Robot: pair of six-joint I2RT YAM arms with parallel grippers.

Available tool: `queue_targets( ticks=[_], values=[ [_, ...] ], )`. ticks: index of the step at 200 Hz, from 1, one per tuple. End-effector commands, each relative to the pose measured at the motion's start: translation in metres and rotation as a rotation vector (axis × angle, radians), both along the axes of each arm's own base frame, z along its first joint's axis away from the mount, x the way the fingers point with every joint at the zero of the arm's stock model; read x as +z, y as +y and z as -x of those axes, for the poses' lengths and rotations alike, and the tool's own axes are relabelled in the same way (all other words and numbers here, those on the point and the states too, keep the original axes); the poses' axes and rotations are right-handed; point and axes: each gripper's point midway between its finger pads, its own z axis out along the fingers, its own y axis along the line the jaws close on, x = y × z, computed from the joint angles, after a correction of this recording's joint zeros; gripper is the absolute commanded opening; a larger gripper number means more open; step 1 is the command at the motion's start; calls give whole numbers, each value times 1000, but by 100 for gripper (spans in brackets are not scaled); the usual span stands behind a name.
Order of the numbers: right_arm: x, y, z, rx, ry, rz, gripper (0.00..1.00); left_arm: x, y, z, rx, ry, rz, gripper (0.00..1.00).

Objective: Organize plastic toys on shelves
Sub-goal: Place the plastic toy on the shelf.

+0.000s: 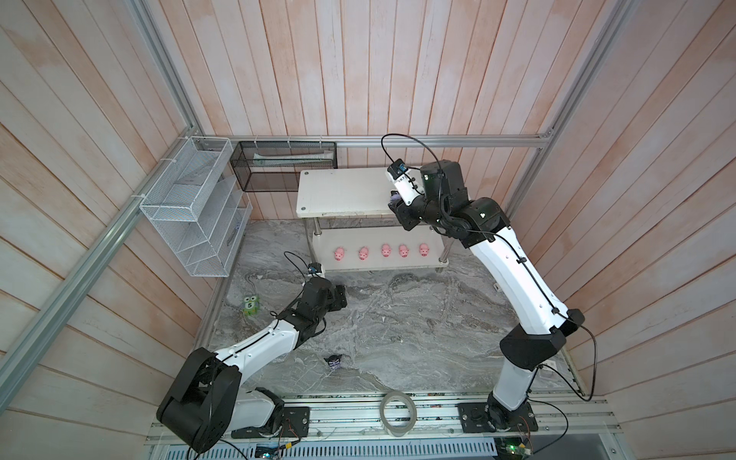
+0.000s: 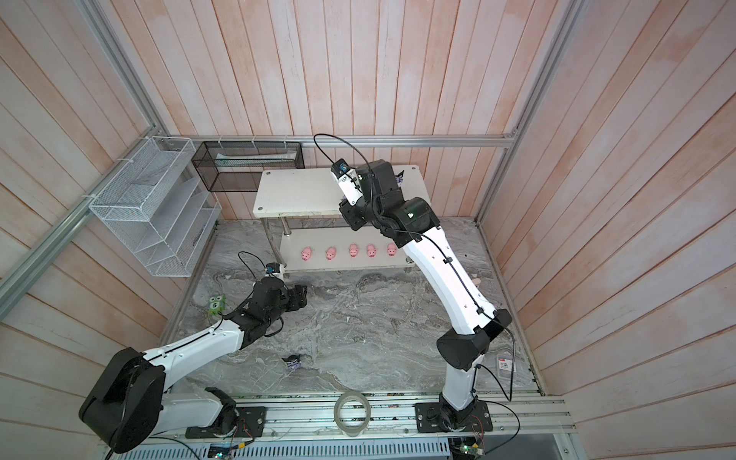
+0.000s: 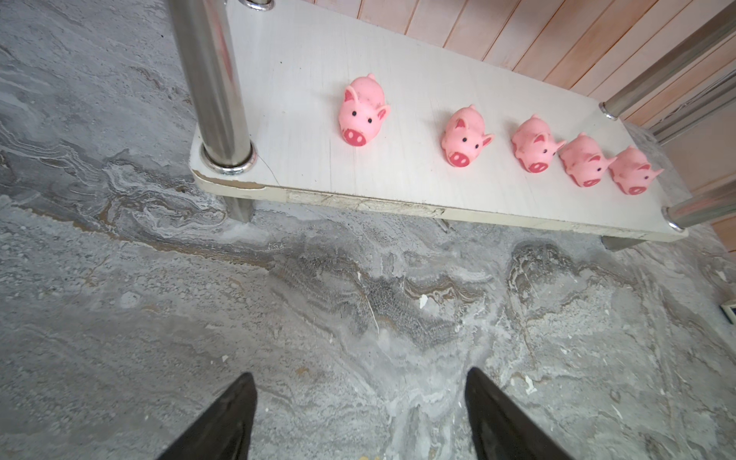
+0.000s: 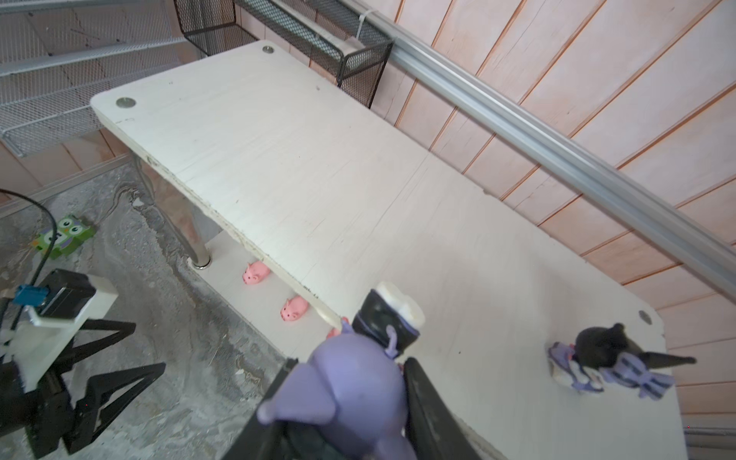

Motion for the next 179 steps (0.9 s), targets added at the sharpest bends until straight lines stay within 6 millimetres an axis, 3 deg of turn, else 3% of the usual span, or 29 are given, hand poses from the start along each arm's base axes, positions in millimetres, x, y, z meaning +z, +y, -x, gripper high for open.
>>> queue_targets(
  ticks=[1,55,179],
  values=[
    [11,-9,-9,-17,-43,27,32,-7,0,1,-9,10,-3,83],
    [20,-21,-33,-49,-90,21,33,-10,-1,0,-13,15,-7,83],
    [-3,-19,-63,-30,-61,15,33,-15,1,-1,-17,30,-20,83]
  ],
)
